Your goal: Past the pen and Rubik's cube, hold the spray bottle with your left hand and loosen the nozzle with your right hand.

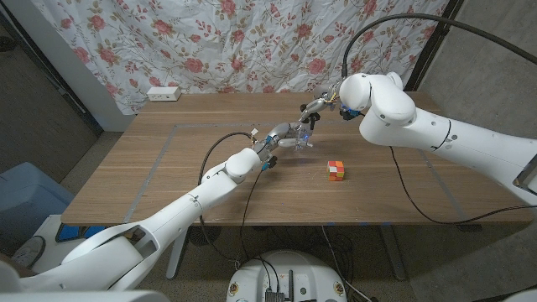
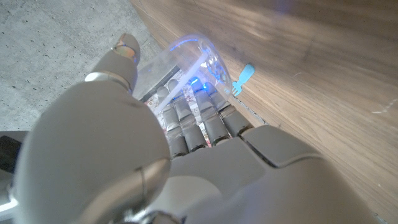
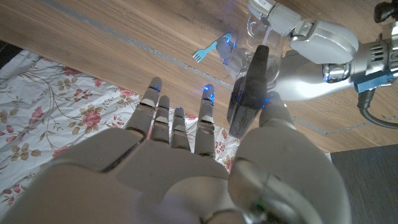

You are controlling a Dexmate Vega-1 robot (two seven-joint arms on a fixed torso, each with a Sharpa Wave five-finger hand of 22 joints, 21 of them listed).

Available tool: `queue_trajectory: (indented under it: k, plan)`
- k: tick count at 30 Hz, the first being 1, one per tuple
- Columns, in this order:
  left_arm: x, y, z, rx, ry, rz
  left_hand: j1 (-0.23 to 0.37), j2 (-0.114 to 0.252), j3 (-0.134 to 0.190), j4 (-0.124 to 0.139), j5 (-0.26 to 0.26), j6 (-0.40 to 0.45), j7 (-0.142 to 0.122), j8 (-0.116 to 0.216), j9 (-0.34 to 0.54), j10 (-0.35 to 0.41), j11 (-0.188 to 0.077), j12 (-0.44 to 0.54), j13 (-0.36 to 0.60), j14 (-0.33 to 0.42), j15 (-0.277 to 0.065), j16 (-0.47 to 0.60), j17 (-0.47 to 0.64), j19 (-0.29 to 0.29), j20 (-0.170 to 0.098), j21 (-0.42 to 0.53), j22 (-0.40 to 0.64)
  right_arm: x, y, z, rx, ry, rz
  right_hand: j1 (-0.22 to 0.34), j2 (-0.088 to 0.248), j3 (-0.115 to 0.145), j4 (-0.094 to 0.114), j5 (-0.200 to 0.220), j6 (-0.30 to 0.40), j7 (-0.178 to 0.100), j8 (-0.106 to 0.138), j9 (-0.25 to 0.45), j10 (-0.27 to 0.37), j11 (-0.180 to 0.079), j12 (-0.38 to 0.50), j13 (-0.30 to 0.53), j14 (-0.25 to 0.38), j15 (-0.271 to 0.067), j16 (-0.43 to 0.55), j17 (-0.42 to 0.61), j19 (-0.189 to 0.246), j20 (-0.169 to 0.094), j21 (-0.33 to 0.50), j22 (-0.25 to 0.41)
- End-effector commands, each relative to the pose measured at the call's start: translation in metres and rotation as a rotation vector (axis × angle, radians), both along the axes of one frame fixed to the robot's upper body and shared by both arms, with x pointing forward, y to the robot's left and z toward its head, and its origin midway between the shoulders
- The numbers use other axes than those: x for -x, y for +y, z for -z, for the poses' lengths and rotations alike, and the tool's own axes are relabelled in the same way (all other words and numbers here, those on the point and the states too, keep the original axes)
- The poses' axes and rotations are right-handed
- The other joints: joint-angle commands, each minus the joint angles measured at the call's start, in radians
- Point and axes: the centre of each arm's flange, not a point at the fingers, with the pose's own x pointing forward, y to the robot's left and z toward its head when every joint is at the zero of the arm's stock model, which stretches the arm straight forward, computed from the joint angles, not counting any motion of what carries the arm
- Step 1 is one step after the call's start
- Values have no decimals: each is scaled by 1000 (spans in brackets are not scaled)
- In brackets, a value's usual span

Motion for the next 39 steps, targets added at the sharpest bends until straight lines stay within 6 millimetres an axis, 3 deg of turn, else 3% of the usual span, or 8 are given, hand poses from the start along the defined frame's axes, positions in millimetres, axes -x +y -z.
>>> queue_trajectory:
  k: [1,19,31,39]
  plan:
    - [0,0,1,2,4,6,-165,182,38,28,-2,30,29,7,3,9,2,0,4,9,-101,-4,5,3,-11,0,5,-1,3,1,-5,-14,-1,32,-1,11,-13,-5,33,-8,21,8,14,-2,11,5,16,2,6,1,20,0,4,1]
    - [-2,-5,0,-5,5,10,-170,185,44,27,-2,28,29,5,3,7,1,-2,6,8,-99,-5,7,4,-8,0,6,-2,-4,2,-59,-51,-31,119,4,49,-17,-17,154,-73,85,32,73,-38,19,2,62,0,19,-1,64,-2,3,0]
    - [-1,-7,-1,-13,6,15,-173,185,46,26,-2,28,30,4,3,7,2,-2,7,8,-99,-5,8,3,-7,0,6,-1,-6,5,-90,-73,-50,185,8,74,-16,-23,253,-123,121,24,118,-75,23,0,88,-33,31,2,101,-3,5,-1]
    - [0,-9,0,-17,11,19,-175,184,48,24,-2,29,28,3,3,7,2,-2,7,9,-101,-5,8,4,-8,1,6,1,-7,5,-105,-88,-60,211,12,84,-13,-25,306,-140,139,16,145,-104,25,-1,102,-54,40,7,128,-8,7,-1]
